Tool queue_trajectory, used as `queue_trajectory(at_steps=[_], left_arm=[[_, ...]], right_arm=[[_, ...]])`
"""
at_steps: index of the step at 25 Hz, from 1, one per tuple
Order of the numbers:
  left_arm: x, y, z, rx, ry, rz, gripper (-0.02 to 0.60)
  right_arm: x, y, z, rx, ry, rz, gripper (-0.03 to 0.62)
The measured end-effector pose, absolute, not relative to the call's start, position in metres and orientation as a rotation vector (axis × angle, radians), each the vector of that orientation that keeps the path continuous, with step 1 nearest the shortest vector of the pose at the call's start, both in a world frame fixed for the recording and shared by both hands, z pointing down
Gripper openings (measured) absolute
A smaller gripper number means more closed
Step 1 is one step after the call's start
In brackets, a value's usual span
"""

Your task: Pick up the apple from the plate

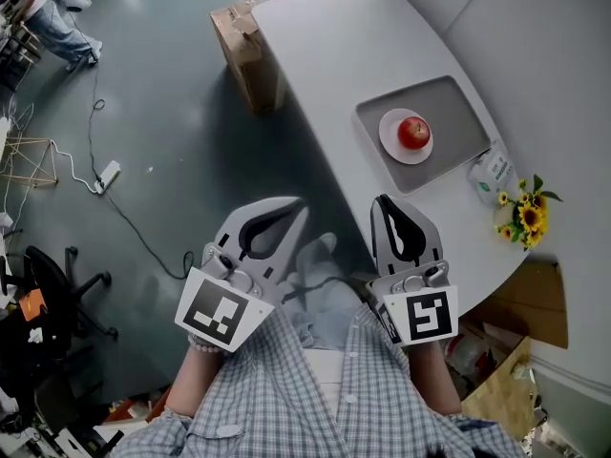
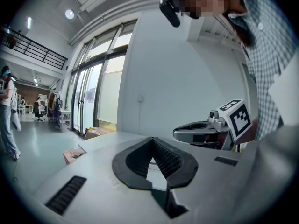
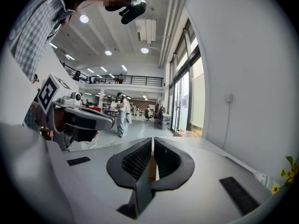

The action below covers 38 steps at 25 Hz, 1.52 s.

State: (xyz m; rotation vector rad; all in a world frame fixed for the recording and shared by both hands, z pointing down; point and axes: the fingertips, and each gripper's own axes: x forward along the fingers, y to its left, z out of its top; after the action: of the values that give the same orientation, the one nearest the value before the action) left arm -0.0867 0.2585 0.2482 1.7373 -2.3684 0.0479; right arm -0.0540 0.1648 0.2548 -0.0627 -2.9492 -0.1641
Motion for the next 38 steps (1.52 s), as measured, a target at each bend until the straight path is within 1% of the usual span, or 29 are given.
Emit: queue_trajectory(at_steps=[11,21,25,32,38], left_arm=[[-0.127,0.161,0.26,1.855,-2.181,0.092,0.009],[-0.129,0.065,0.28,1.986,-1.978,0.076,0.009],[-0.13,0.041,0.282,1.999,-1.95,0.043,0.009],[-0.132,0.007,0.3,2.039,-1.841,0.101,0.009],[-0.155,-0.012,0.328,1.957,-1.786,0.097,0.009]], right_arm=[[-0.078,0.075,0.273,0.141,-2.901,-0.071,0.031],[-0.049,-0.009,0.297,0.416,-2.838,0.041,0.031],[-0.035,-0.028,0.306,0.527,-2.804,0.13,0.031],[-0.024,-0.051,0.321,0.669,-2.736,0.212,0.031],[-0.021,-0.063,0.343,0.757,-2.654,0.328,0.031]])
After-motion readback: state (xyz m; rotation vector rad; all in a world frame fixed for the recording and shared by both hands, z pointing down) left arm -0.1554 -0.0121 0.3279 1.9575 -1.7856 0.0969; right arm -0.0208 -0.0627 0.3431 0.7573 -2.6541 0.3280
